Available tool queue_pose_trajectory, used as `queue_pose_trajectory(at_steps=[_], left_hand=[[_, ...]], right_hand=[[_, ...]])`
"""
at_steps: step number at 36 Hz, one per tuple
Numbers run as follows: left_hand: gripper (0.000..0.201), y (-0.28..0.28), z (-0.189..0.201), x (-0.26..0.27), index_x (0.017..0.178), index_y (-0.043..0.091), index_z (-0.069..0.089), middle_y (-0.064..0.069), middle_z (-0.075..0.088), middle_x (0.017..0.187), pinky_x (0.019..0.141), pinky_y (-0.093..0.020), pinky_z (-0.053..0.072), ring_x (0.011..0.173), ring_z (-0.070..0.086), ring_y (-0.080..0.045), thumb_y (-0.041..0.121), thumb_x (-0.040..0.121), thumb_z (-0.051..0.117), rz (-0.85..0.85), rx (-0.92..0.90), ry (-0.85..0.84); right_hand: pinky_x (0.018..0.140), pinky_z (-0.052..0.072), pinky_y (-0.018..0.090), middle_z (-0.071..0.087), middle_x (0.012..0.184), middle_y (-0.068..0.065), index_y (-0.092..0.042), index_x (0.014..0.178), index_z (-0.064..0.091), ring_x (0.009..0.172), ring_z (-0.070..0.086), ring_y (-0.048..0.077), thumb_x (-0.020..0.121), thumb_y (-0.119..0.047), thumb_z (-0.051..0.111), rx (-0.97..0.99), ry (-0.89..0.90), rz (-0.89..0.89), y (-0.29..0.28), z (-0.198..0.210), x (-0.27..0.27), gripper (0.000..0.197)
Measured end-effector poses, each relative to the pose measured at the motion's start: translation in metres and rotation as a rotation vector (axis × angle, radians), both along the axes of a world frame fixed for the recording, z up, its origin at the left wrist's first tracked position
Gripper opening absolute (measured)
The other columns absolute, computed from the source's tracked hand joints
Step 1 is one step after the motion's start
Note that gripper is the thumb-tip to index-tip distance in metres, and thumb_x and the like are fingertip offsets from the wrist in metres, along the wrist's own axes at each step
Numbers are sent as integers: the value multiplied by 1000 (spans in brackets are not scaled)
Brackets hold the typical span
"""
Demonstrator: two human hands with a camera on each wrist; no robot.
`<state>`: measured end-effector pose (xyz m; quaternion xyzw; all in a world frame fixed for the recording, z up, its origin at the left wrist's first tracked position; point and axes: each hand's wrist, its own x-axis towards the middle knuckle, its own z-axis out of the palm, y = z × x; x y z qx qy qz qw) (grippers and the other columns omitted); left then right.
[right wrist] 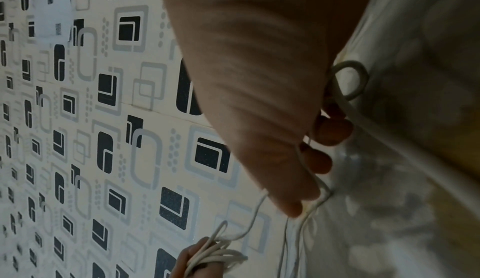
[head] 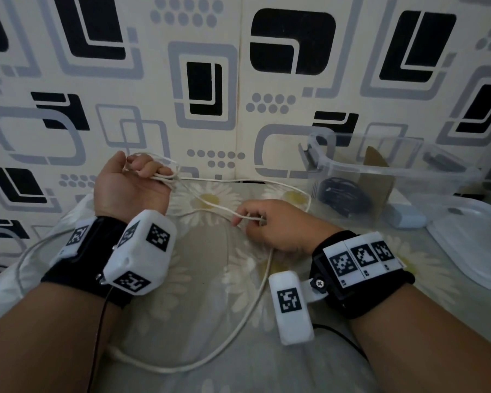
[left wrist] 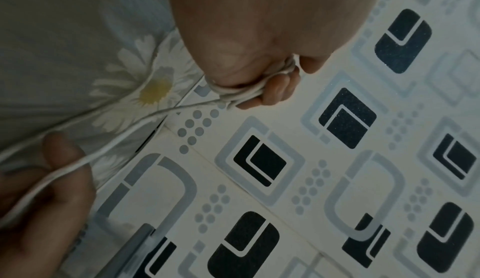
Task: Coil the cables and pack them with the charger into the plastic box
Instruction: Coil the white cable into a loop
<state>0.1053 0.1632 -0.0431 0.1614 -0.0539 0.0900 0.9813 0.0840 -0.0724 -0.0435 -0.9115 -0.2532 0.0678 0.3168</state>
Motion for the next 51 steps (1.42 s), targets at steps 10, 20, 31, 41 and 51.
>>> queue_pose_trajectory(at_steps=[10, 20, 31, 41, 51], left_hand=[[31, -10, 6, 2, 72, 18, 40, 4, 48, 63, 78, -30, 47, 56, 49, -12, 16, 102, 35, 150, 374, 134], [17, -36, 6, -17, 110, 4, 50, 4, 68, 88, 85, -16, 50, 81, 64, 13, 12, 104, 36, 255, 1041, 111], [17, -38, -3, -23, 91, 13, 53, -1, 72, 80, 81, -26, 49, 78, 68, -13, 22, 103, 44, 44, 1706, -151], [45, -44, 0, -30, 82, 14, 64, 3, 54, 62, 64, -27, 41, 55, 48, -11, 57, 86, 51, -45, 1726, -167], [26, -38, -3, -25, 69, 24, 66, 12, 49, 48, 58, -28, 36, 45, 42, -4, 33, 93, 59, 118, 1756, -113]], right_hand=[[69, 34, 1, 49, 86, -15, -30, 117, 68, 74, 48, -7, 89, -2, 53, 39, -41, 130, 2, 2, 0, 42], [62, 38, 20, 49, 76, 6, -16, 104, 64, 64, 43, 11, 78, 6, 55, 366, -212, 94, 2, 2, 0, 35], [70, 45, 26, 58, 84, 15, -12, 95, 60, 76, 54, 27, 80, 11, 59, 660, -274, 68, 2, 4, 0, 28], [75, 48, 21, 62, 87, 11, -14, 98, 59, 79, 58, 16, 81, 5, 64, 685, -314, 7, 1, 0, 4, 26], [81, 45, 14, 63, 94, 12, -10, 107, 57, 82, 57, 11, 82, -1, 67, 683, -286, -48, -1, -2, 7, 28]])
